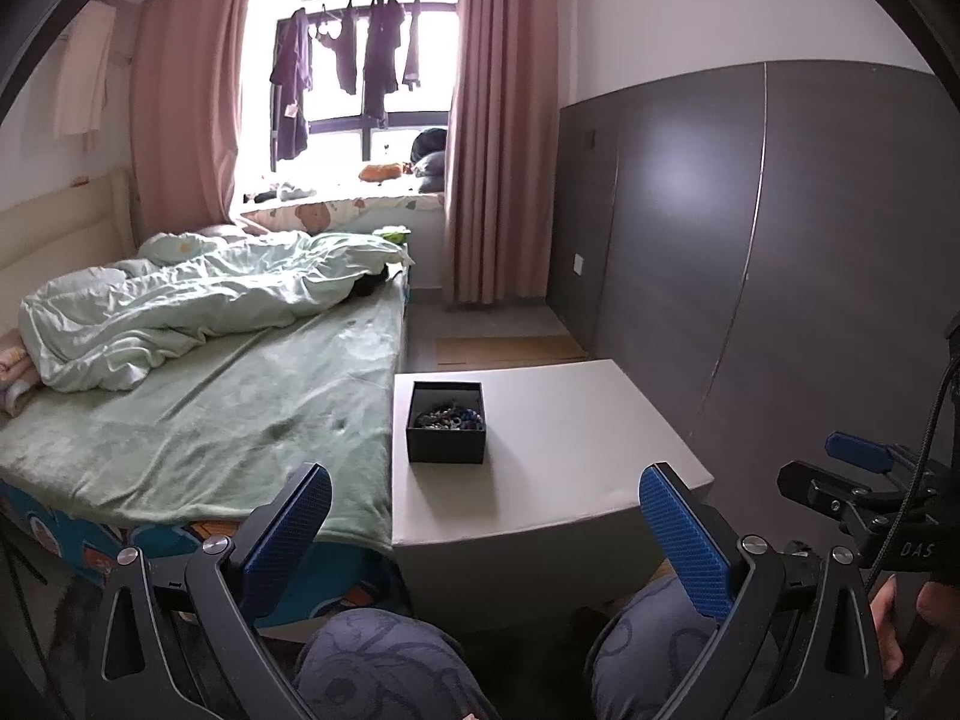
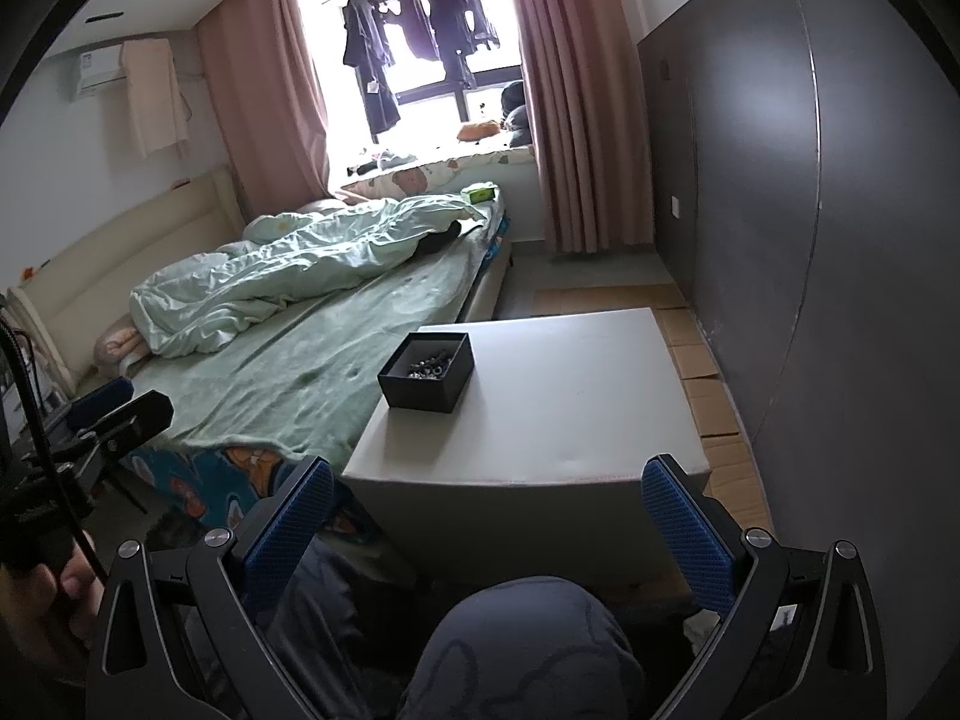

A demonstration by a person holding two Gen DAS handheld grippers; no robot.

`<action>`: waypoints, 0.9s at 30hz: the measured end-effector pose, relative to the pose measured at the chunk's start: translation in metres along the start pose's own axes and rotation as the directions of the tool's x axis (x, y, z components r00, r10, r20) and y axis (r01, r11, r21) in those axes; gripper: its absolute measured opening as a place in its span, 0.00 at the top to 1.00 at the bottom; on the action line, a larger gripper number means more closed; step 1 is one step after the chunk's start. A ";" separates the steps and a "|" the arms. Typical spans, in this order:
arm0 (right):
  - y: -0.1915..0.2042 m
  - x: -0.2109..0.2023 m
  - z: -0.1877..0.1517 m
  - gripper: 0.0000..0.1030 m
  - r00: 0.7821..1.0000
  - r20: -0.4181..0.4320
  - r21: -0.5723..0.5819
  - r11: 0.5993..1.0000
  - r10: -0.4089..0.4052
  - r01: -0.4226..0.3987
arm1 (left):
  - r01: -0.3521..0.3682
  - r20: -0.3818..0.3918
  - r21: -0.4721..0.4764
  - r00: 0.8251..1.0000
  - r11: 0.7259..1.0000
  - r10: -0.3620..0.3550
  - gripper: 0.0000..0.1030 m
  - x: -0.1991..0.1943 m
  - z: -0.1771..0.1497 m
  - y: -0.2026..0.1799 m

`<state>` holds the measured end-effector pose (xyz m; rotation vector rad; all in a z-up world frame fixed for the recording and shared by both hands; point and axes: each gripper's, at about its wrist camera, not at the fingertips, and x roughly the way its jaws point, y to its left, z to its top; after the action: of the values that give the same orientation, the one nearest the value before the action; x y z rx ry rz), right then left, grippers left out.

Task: Organize jewelry

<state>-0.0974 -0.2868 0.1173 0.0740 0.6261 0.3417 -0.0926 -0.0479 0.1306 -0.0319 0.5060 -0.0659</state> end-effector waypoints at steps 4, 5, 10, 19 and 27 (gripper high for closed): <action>0.002 -0.001 0.001 0.00 1.000 0.000 -0.005 1.000 0.003 -0.003 | -0.001 0.002 0.000 1.000 1.000 0.001 0.00 -0.002 0.000 0.000; 0.003 -0.001 0.002 0.00 1.000 0.000 -0.005 1.000 0.003 -0.003 | -0.004 0.001 0.000 1.000 1.000 0.004 0.00 -0.002 0.000 0.000; 0.005 -0.002 0.002 0.00 1.000 -0.002 -0.006 1.000 0.006 -0.006 | -0.013 0.000 0.001 1.000 1.000 0.013 0.00 -0.005 -0.001 -0.001; 0.004 -0.001 0.002 0.00 1.000 -0.007 -0.001 1.000 0.010 -0.010 | -0.005 -0.003 -0.011 1.000 1.000 0.005 0.00 -0.007 -0.001 0.002; 0.004 -0.001 0.002 0.00 1.000 -0.008 -0.001 1.000 0.011 -0.011 | 0.002 -0.007 -0.016 1.000 1.000 -0.002 0.00 -0.008 -0.002 0.005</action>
<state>-0.0981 -0.2832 0.1197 0.0755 0.6339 0.3535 -0.1001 -0.0422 0.1319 -0.0481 0.5132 -0.0641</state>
